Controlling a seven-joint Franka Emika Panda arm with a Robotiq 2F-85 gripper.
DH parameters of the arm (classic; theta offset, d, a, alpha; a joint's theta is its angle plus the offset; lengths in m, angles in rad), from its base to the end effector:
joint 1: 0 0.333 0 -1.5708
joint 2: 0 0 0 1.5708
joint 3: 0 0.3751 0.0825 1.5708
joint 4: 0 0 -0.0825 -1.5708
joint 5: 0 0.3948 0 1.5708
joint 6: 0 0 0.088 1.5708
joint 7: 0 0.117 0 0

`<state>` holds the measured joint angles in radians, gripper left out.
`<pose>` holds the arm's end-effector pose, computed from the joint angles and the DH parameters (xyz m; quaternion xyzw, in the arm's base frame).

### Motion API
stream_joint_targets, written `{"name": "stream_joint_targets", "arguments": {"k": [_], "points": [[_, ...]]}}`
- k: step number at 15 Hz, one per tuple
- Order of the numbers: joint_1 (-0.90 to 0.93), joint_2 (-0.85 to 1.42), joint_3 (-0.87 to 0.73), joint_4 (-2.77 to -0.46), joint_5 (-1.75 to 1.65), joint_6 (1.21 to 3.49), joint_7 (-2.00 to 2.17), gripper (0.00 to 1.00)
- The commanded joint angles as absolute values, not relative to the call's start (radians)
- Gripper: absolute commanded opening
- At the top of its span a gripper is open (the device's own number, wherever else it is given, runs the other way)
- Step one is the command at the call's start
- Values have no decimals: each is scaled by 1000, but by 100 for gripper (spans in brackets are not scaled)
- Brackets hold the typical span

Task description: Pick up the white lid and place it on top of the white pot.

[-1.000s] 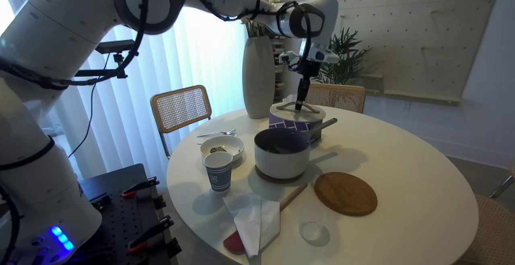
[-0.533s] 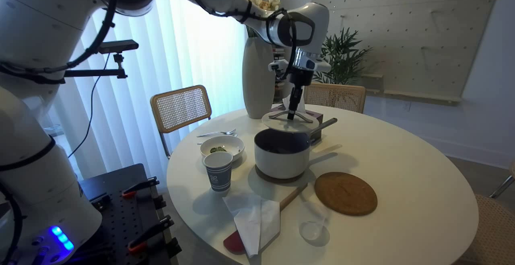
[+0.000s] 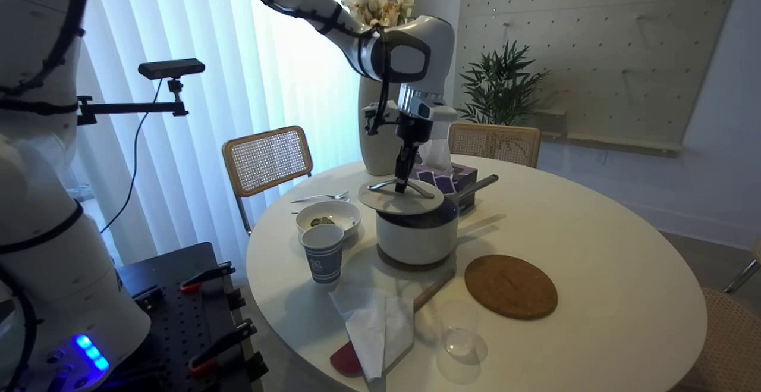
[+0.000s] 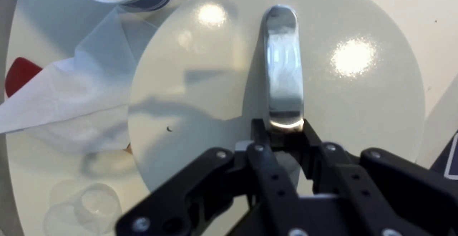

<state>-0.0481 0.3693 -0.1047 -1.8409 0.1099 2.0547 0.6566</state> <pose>0.6416 -0.0864 0.3557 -0.9052 0.4173 0.0806 0.0076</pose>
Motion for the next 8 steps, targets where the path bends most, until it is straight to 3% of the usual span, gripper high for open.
{"name": "stream_joint_targets", "arguments": {"k": [1, 8], "points": [[-24, 222, -113, -2073, 132, 2222, 708, 6], [-26, 199, -109, -2152, 141, 2354, 735, 6]]}}
